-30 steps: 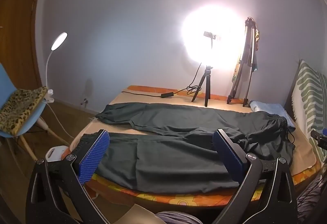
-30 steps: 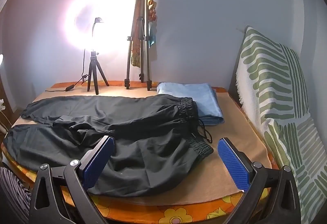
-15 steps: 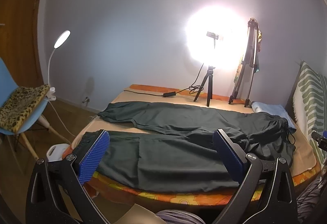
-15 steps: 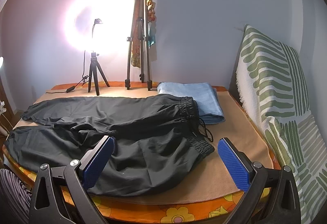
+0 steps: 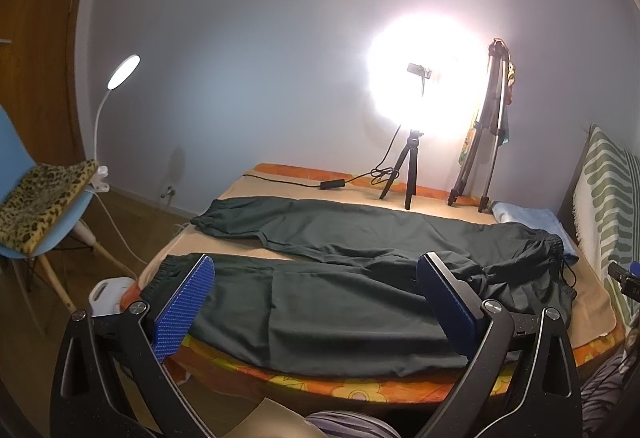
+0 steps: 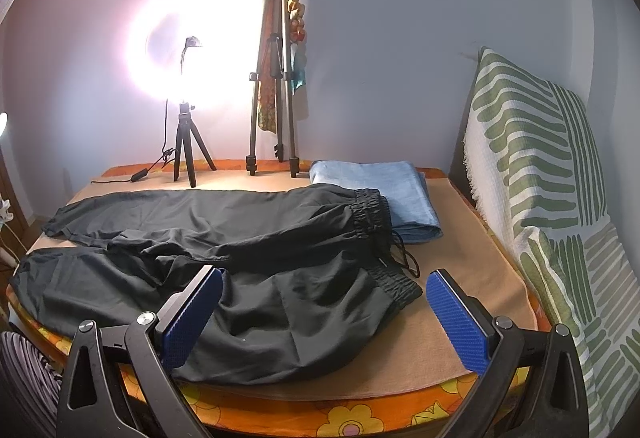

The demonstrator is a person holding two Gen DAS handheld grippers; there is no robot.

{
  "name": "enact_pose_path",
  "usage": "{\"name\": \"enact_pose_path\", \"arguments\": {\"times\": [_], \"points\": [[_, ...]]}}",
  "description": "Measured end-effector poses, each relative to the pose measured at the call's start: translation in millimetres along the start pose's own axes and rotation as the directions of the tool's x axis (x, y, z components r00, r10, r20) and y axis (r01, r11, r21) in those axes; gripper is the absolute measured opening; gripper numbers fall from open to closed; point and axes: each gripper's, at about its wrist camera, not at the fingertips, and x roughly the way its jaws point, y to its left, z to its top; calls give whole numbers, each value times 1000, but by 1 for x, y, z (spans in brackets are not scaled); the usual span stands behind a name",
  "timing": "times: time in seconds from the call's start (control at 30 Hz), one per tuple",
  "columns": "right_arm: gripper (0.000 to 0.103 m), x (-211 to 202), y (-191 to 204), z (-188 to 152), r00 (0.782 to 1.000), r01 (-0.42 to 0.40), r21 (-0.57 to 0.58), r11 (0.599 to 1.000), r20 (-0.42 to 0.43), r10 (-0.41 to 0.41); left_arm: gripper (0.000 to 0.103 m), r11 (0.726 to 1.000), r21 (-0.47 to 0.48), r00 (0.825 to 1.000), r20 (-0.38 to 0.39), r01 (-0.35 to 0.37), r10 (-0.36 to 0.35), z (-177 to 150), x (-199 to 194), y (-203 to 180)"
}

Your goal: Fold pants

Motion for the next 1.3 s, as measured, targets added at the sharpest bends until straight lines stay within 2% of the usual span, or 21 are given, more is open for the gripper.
{"name": "enact_pose_path", "arguments": {"times": [1.3], "points": [[103,11,1,-2,1000,-10,7,1000,-16,10,101,1000,-7,1000,-23,-11,11,-2,8,5]]}}
